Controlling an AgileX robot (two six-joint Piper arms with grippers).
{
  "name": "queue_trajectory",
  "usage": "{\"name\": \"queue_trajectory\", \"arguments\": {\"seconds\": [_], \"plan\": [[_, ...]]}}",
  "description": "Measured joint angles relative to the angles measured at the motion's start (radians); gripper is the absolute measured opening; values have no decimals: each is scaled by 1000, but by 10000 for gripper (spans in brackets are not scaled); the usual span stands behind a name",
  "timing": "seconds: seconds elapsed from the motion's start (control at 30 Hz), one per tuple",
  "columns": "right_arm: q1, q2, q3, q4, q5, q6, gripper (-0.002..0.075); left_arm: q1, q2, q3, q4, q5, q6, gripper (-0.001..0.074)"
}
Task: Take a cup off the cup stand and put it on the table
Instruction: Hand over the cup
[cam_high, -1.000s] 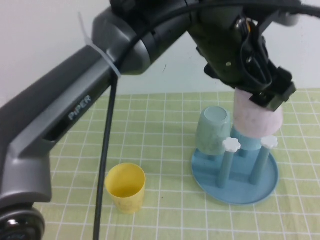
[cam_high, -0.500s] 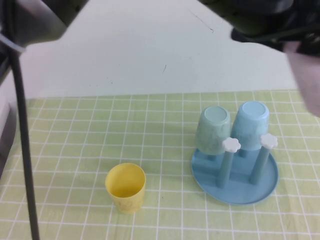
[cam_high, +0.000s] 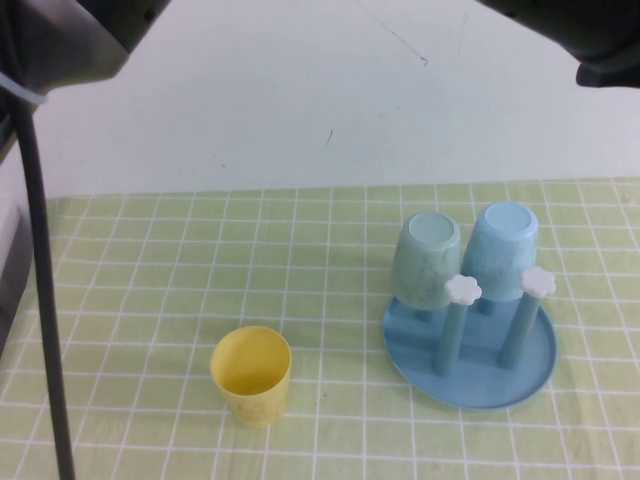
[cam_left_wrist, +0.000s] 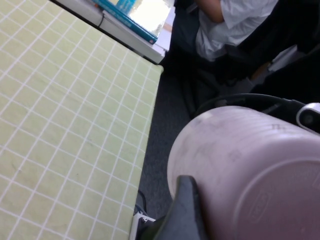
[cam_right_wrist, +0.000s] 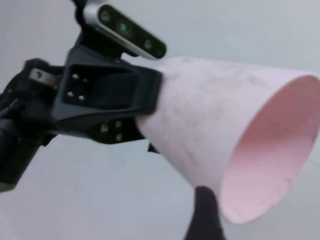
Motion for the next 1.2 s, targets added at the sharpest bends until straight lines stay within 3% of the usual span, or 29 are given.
{"name": "queue_trajectory", "arguments": {"seconds": [0.2,0.3,0.47,0.67,0.77,0.87,1.0,1.2], "plan": [[0,0,-20,2,-16,-12,321,0,0,0,-43,0,18,549],[0,0,-51,6,-5,-44,268,0,0,0,-48,0,22,549],[0,0,-84,10,41,-64,265,-2,0,0,-63,0,22,549],[0,0,-87,10,79,-64,359,-12,0,0,-71,0,22,549],[0,0,-87,10,71,-51,371,-38,2,0,-73,0,22,549],[0,0,-87,10,55,-36,315,-74,9,0,-73,0,24,549],[2,-2,-90,16,60,-18,116,-99,28,0,-62,-29,31,550],[2,-8,-94,24,62,-12,81,-106,30,0,-79,-32,29,571]]}}
